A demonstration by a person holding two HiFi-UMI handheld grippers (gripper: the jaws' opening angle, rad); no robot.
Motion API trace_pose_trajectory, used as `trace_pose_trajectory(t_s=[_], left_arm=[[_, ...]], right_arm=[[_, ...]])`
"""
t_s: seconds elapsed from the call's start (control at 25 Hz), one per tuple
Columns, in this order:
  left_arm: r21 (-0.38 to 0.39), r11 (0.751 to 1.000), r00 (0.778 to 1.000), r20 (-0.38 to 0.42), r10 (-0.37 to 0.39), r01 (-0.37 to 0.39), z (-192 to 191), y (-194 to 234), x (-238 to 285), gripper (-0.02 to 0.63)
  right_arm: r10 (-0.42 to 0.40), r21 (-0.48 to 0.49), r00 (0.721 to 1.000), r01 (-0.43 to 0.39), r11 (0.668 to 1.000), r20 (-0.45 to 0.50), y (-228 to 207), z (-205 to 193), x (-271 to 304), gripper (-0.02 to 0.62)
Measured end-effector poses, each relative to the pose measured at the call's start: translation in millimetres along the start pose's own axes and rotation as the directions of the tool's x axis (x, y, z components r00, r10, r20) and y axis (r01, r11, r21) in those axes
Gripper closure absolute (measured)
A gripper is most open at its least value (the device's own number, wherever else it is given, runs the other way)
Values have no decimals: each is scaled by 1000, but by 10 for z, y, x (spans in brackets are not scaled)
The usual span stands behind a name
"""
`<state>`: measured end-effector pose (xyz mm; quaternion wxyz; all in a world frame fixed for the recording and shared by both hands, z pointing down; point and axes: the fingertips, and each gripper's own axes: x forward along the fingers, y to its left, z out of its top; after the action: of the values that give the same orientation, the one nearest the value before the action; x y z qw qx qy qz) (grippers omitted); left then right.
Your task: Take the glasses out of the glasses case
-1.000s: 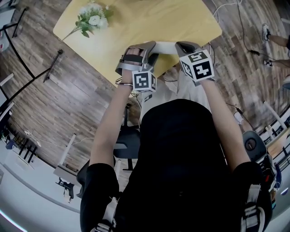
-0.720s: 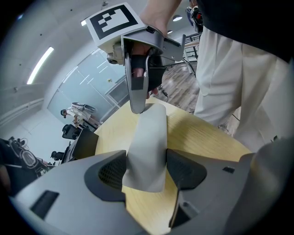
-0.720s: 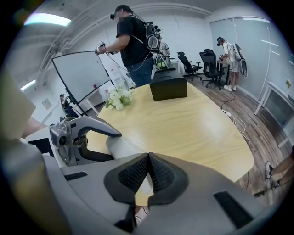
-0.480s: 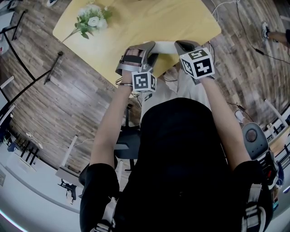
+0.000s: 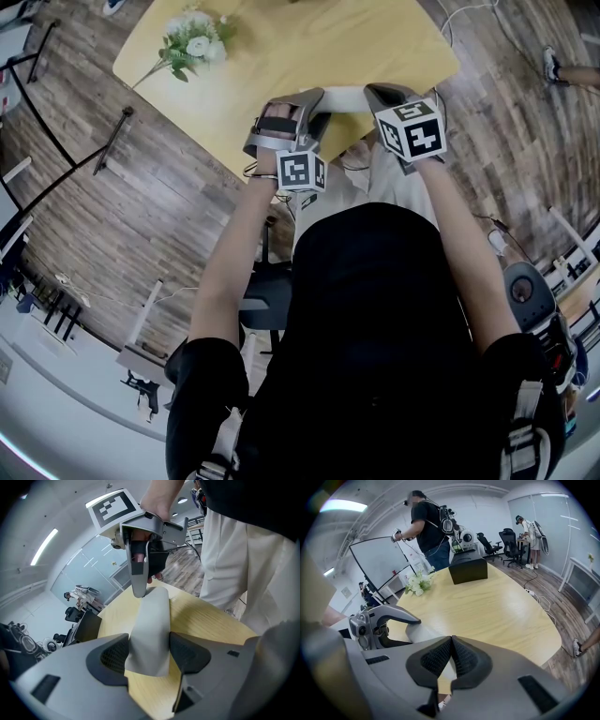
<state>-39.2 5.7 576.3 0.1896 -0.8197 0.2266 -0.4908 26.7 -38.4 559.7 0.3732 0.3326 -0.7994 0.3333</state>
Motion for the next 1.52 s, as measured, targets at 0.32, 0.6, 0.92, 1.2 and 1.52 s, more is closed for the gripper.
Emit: trace_pose_trajectory(t_s=[0.32,0.6,0.92,1.2,1.52], left_arm=[[-6,1000,1000,-2,0,0,-21,-23,21,318],[13,1000,1000,-6,12,-12,-24,-18,26,318],[21,999,999,-25,26,-26,-12,1,27,318],[16,999,997,-71,32,-31,-60,-8,35,318],[41,999,994,-106,-8,13,-29,-56,-69,318]], right_arm=[[-7,16,1000,7,1000,4,-15,-2,43,578],[-12,14,1000,12,1000,-3,-58,20,142,578],[-13,13,1000,13,1000,-9,-81,29,145,578],[-34,17,999,34,999,1,-115,6,101,577],[-61,53,997,59,997,39,-109,-55,-177,577]])
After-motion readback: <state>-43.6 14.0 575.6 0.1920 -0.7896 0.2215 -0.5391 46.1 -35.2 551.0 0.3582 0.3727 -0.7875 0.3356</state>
